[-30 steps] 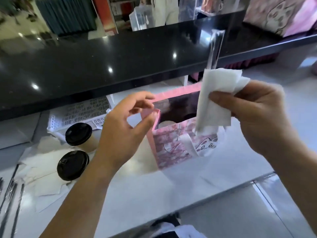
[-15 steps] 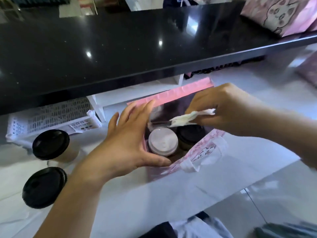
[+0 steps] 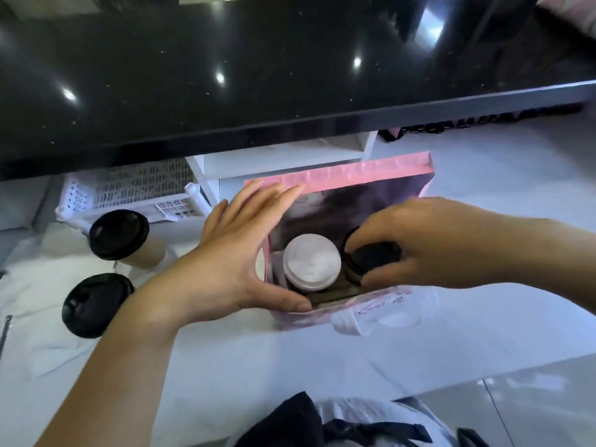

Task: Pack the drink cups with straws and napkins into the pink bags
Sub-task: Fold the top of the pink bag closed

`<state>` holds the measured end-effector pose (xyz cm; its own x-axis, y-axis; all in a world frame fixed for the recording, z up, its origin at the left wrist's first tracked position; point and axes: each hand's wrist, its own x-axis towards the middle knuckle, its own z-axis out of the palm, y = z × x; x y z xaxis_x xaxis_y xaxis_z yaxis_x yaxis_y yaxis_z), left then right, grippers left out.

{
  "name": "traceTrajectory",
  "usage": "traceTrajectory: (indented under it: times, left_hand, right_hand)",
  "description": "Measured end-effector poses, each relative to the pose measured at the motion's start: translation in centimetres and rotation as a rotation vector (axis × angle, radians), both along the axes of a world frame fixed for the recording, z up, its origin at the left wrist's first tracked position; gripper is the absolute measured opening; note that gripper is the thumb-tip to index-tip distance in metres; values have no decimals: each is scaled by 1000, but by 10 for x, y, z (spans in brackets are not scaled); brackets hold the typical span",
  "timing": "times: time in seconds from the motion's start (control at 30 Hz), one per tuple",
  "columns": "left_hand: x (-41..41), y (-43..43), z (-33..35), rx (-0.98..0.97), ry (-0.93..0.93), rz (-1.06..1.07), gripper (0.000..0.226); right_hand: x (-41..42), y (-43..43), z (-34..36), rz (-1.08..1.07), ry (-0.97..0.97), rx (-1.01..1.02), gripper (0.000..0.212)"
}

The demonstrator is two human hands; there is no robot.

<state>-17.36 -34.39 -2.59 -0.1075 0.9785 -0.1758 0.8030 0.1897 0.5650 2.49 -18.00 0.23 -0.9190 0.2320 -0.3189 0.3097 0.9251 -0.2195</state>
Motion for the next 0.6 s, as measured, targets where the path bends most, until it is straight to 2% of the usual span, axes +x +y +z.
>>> traceTrajectory:
  times: [0.13, 0.2, 0.3, 0.37, 0.47, 0.6]
  left_hand:
    - [4, 5, 5, 73, 90, 76, 105]
    - [8, 11, 8, 135, 143, 146, 90]
    - [17, 29, 15, 238, 178, 186, 73]
    - [27, 44, 19, 246, 236, 190, 70]
    - [41, 66, 21, 209, 360, 177, 63]
    - [45, 85, 24, 192, 420, 140, 36]
  right_hand:
    - [31, 22, 10, -111, 435, -126, 41]
    - [50, 33, 7, -139, 606, -203, 51]
    - [75, 48, -3, -225, 605, -318, 95]
    - [91, 57, -20, -264, 571, -419, 117]
    - [107, 68, -55, -310, 571, -587, 131]
    - [111, 81, -83, -281, 548, -681, 138]
